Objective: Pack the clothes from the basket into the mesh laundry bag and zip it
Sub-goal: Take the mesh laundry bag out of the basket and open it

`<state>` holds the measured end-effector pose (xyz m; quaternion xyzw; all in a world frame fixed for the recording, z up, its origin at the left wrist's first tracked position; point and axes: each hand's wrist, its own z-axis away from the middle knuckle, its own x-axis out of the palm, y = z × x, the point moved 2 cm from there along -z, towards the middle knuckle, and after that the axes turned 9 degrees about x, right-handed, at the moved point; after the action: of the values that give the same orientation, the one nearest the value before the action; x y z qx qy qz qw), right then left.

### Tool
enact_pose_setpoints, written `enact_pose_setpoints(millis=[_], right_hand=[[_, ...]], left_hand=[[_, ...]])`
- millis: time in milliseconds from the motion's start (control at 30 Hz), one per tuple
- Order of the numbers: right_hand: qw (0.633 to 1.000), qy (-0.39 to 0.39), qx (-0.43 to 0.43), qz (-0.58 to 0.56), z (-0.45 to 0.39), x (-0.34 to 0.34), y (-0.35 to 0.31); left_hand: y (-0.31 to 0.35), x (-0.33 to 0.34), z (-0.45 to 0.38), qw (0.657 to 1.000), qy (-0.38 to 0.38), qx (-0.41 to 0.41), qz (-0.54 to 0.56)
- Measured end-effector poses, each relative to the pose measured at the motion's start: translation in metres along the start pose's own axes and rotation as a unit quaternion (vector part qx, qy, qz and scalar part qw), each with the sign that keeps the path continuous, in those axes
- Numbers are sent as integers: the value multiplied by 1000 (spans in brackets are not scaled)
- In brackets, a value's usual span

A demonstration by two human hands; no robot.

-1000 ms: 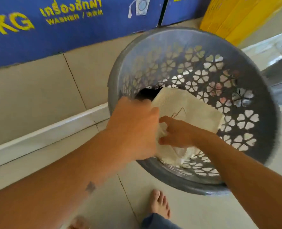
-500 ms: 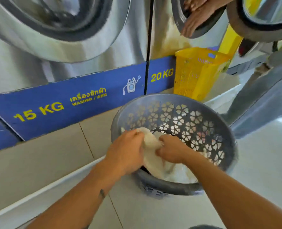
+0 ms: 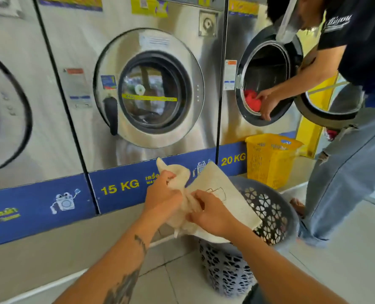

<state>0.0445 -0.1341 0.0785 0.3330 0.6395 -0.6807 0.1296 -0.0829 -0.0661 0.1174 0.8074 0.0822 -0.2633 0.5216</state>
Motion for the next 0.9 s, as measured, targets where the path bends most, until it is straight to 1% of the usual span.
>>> enact_pose_setpoints(millis=[100, 167, 233, 300, 367, 400, 500, 567, 700, 800, 833, 900], right_hand=[[1000, -11, -25, -4, 11, 20, -21], [1000, -11, -25, -6, 13, 33, -31], [999, -18, -23, 12, 12, 45, -37], [999, -29, -22, 39, 9, 56, -39], [997, -51, -10, 62, 2, 67, -38], [995, -74, -1, 63, -3, 73, -36], [987, -154, 22, 43, -20, 97, -26], [982, -183, 23, 49, -34, 115, -19], [966, -241, 46, 82, -61, 151, 1], [952, -282, 59, 99, -81, 173, 13], [947, -289, 48, 130, -89, 179, 14], [937, -294, 31, 188, -101, 189, 13]], left_hand=[[-2, -45, 20, 995, 65, 44, -60], [-13, -73, 27, 988, 106, 79, -84], [-33, -95, 32, 984, 119, 83, -106], [-57, -107, 35, 984, 107, 69, -122], [-80, -109, 34, 986, 97, 62, -124], [-90, -108, 33, 985, 104, 65, -123], [-114, -96, 29, 979, 154, 75, -113], [-133, -89, 25, 976, 181, 62, -105], [-174, -72, 21, 978, 169, 7, -123], [-201, -67, 19, 977, 172, 3, -125], [-210, -66, 18, 978, 166, 0, -124], [-230, -65, 16, 981, 144, -32, -127]])
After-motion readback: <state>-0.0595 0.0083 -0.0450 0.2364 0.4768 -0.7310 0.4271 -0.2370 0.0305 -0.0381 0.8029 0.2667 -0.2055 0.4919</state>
